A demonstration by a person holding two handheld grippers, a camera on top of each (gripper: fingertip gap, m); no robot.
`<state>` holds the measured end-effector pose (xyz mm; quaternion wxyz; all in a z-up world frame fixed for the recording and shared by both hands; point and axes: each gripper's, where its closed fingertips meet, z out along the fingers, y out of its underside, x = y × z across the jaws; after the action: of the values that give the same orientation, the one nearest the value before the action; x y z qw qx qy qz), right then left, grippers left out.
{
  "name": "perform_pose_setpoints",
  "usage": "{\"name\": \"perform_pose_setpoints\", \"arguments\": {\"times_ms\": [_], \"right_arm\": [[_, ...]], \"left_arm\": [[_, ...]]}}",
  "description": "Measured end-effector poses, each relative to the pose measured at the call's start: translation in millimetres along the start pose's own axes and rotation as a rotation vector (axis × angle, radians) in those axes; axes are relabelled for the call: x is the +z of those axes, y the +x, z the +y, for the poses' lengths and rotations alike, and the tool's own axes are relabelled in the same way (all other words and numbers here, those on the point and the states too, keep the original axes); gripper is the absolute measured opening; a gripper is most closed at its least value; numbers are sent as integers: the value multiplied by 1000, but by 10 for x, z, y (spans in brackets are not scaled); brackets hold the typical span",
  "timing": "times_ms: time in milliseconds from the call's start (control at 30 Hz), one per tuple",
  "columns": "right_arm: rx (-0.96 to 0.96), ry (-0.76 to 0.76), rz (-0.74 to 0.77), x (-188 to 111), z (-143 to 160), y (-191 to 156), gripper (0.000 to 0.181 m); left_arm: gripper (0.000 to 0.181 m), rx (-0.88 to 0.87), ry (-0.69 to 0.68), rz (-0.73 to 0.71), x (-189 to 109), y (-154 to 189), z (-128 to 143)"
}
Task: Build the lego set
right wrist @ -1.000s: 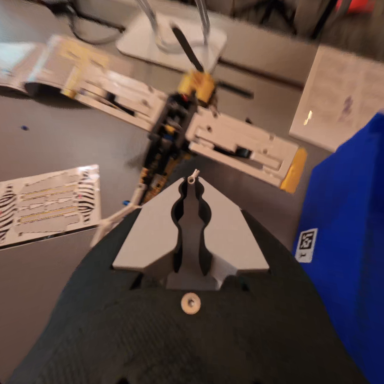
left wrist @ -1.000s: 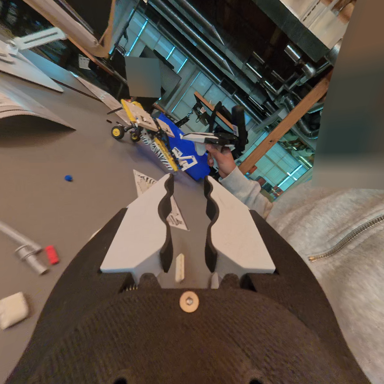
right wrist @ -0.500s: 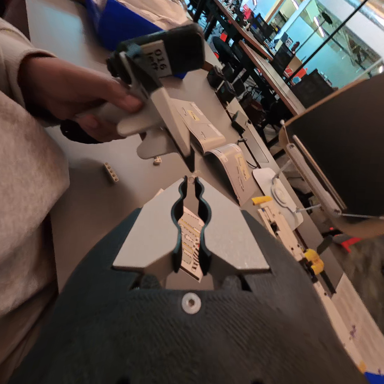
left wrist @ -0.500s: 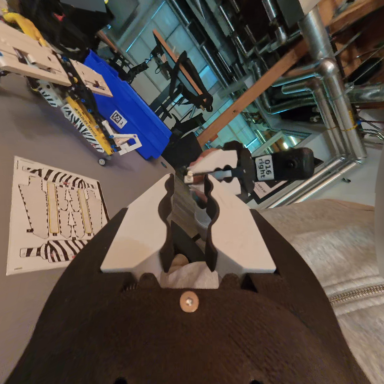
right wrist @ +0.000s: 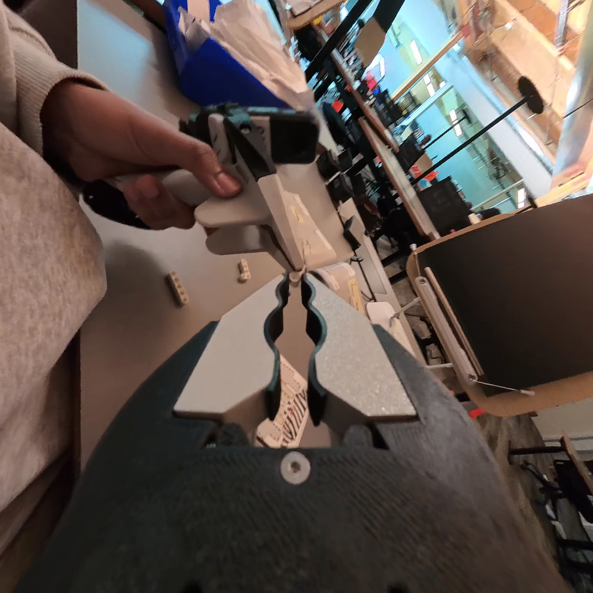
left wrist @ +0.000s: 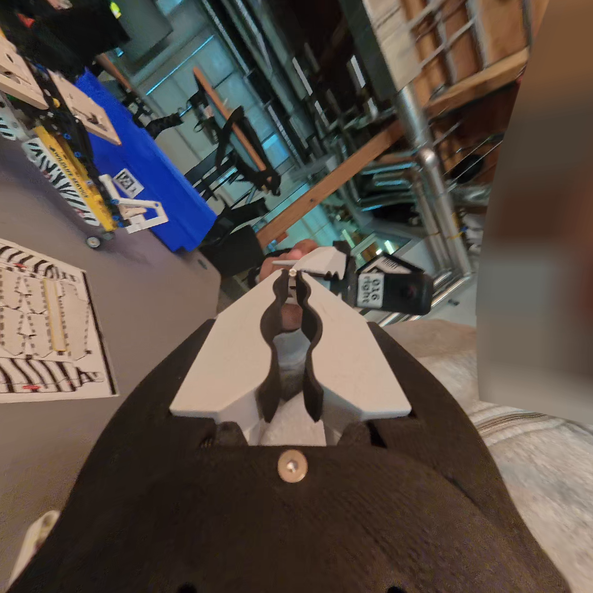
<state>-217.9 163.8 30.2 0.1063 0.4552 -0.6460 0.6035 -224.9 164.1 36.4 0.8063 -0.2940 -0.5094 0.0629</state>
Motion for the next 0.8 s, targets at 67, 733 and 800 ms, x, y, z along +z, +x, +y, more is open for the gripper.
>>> {"name": "perform_pose_setpoints", "arguments": {"times_ms": [67,733,800], "right_arm": [[-11,52,70,-1,-75,57,12],[216,146,-24,152,-311,-6,5],[276,68,-91,211,-198,-33,5]], "left_arm": [[3,-57,60,60,-38,52,-47],[9,-95,188,119,-352,182,-118],[13,49,156,-76,-536,18,-131]]}}
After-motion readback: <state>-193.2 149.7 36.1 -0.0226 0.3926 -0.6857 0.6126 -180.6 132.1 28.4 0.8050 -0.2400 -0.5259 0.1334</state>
